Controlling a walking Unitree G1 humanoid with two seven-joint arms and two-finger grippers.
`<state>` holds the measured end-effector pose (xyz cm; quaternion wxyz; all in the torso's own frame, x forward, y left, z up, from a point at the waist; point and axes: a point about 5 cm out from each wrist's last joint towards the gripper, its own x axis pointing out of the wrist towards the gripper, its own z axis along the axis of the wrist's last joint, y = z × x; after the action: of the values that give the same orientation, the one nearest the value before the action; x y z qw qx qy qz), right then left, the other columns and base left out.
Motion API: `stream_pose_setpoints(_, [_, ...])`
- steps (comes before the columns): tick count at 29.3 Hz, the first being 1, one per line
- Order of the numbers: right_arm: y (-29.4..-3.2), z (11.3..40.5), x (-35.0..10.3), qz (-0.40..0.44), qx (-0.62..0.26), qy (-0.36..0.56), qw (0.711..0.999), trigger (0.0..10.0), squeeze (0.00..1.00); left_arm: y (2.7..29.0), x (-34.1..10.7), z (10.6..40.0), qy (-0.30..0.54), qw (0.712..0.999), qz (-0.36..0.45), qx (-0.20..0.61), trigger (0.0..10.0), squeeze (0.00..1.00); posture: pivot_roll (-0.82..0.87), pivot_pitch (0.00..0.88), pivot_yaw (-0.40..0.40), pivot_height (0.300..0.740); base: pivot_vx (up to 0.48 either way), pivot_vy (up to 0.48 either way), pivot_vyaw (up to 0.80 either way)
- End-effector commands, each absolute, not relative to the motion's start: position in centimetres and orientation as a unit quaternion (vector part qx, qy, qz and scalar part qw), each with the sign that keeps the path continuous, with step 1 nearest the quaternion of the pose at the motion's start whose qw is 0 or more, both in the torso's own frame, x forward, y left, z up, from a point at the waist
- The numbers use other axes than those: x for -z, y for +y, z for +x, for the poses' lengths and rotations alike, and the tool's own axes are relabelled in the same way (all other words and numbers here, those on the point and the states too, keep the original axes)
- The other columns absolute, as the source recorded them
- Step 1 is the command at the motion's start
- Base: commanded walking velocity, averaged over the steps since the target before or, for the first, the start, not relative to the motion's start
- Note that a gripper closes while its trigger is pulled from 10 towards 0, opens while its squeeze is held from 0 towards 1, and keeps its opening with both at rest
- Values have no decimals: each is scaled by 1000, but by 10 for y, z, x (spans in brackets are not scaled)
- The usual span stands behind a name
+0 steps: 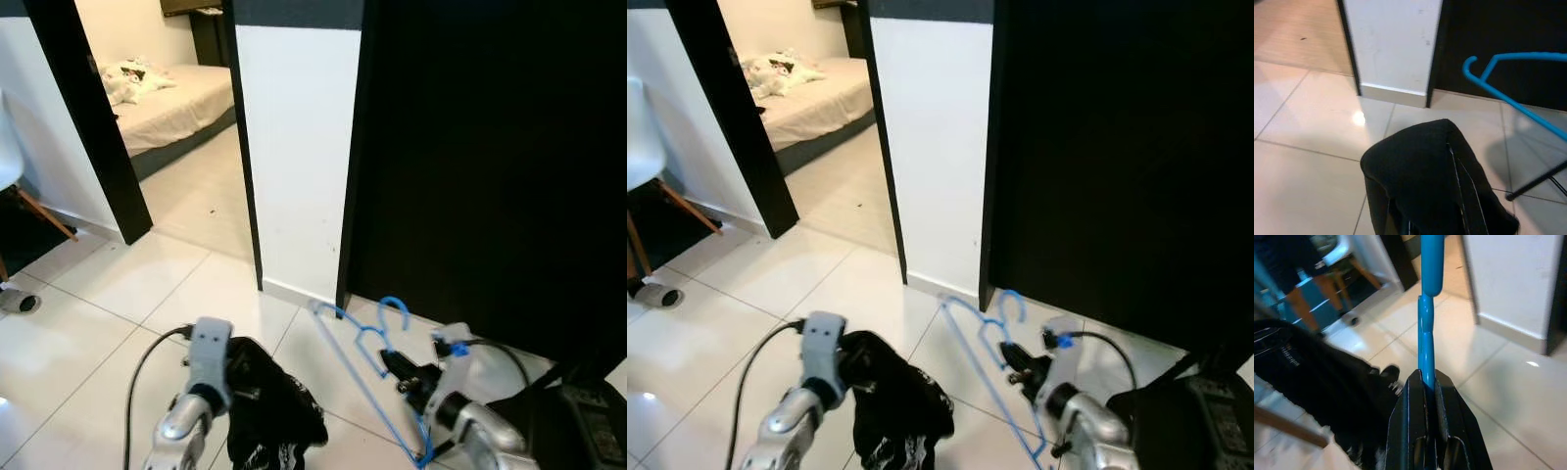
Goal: Hang hanger
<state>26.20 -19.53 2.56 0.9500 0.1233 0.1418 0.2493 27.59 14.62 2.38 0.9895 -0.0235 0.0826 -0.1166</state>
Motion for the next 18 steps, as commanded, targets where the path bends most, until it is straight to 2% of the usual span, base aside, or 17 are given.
stream_pose_setpoints(1, [-196,261,-26,118,-251,140,951,10000,0,147,-27,277,68,991,-27,115,10000,0,-102,0,0,740,0,0,688])
stream_pose_setpoints(18, [-193,261,-31,122,-261,129,949,10000,0,152,-33,278,60,991,-30,113,10000,0,-65,0,-22,740,0,0,689])
